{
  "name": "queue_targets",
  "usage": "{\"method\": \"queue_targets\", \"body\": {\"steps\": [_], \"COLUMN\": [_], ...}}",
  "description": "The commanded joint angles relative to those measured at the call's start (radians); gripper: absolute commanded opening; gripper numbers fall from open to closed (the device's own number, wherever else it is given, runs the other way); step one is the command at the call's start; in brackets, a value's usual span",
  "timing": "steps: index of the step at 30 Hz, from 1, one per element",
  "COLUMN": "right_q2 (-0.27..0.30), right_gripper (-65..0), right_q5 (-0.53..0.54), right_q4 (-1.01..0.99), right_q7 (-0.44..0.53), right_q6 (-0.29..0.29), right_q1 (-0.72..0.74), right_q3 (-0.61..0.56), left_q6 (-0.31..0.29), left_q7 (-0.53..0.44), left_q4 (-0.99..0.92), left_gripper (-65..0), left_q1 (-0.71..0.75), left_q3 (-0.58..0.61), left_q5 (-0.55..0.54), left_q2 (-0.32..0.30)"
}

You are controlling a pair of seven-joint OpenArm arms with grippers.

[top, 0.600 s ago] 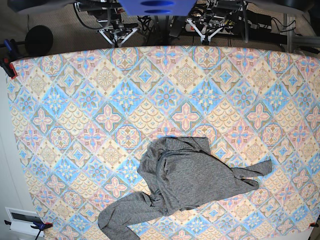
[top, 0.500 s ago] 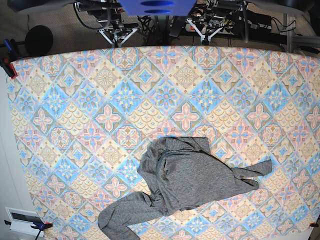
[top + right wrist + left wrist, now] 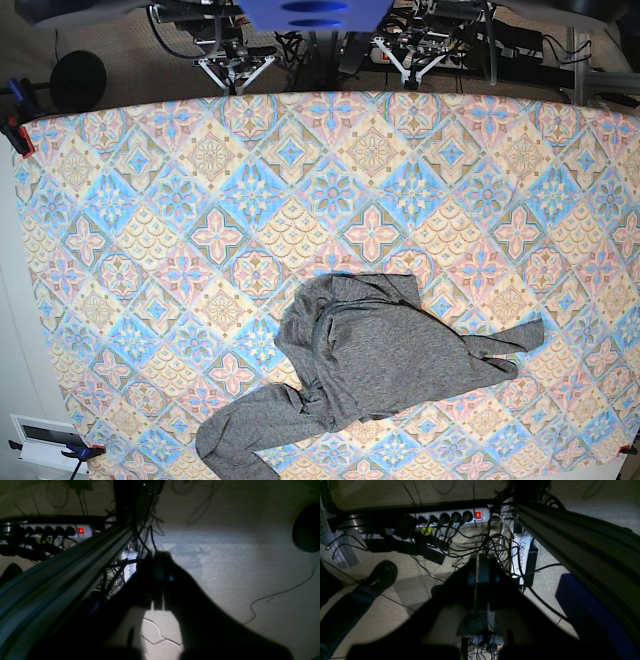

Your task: Layout the t-shirt on the table in an organized manner, then fold the t-shirt properly

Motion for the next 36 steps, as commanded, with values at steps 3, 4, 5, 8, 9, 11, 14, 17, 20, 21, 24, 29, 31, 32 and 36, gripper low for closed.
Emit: {"method": "queue_targets", "body": {"steps": [3,4,5,8,9,11,14,17,20,21,24,29,31,32,36], "right_q2": [-0.002,-0.002,-0.002,-0.002,-0.002,-0.002,-0.002,-0.002,-0.003,-0.005,-0.009,-0.011,-0.013,-0.013,-0.013], "right_gripper": [-65.0,-65.0,-65.0,-65.0,-65.0,-65.0,-65.0,-65.0,-65.0,-65.0,-65.0,-65.0,-65.0,-65.0,-65.0], "right_q5": [0.0,0.0,0.0,0.0,0.0,0.0,0.0,0.0,0.0,0.0,0.0,0.0,0.0,0.0,0.0], "right_q4": [0.007,0.007,0.007,0.007,0.007,0.007,0.007,0.007,0.007,0.007,0.007,0.007,0.007,0.007,0.007], "right_q7": [0.013,0.013,0.013,0.013,0.013,0.013,0.013,0.013,0.013,0.013,0.013,0.013,0.013,0.013,0.013], "right_q6": [0.001,0.001,0.001,0.001,0.001,0.001,0.001,0.001,0.001,0.001,0.001,0.001,0.001,0.001,0.001], "right_q1": [0.003,0.003,0.003,0.003,0.003,0.003,-0.003,-0.014,-0.016,-0.016,-0.017,-0.017,-0.017,-0.017,-0.019], "right_q3": [-0.003,-0.003,-0.003,-0.003,-0.003,-0.003,-0.003,-0.003,-0.003,-0.003,-0.003,-0.003,-0.003,-0.003,-0.003], "left_q6": [0.003,0.003,0.003,0.003,0.003,0.003,0.003,0.003,0.003,0.003,0.003,0.003,0.003,0.003,0.003], "left_q7": [-0.009,-0.009,-0.009,-0.009,-0.009,-0.009,-0.009,-0.009,-0.009,-0.009,-0.009,-0.009,-0.009,-0.009,-0.009], "left_q4": [0.004,0.004,0.004,0.004,0.004,0.004,0.004,0.005,0.005,0.005,0.005,0.002,0.002,0.002,0.002], "left_gripper": [-65.0,-65.0,-65.0,-65.0,-65.0,-65.0,-65.0,-65.0,-65.0,-65.0,-65.0,-65.0,-65.0,-65.0,-65.0], "left_q1": [0.001,0.001,0.001,0.001,0.001,0.001,0.002,0.004,0.004,0.004,0.004,0.004,0.005,0.005,0.005], "left_q3": [-0.001,-0.001,-0.001,-0.001,-0.001,-0.001,-0.001,-0.001,-0.001,-0.001,-0.001,-0.001,-0.001,-0.001,-0.001], "left_q5": [0.001,0.001,0.001,0.001,0.001,0.001,0.001,0.001,0.001,0.001,0.001,0.001,0.001,0.001,0.001], "left_q2": [0.001,0.001,0.001,0.001,0.001,0.002,0.004,0.004,0.004,0.004,0.004,0.004,0.004,0.004,0.004]}}
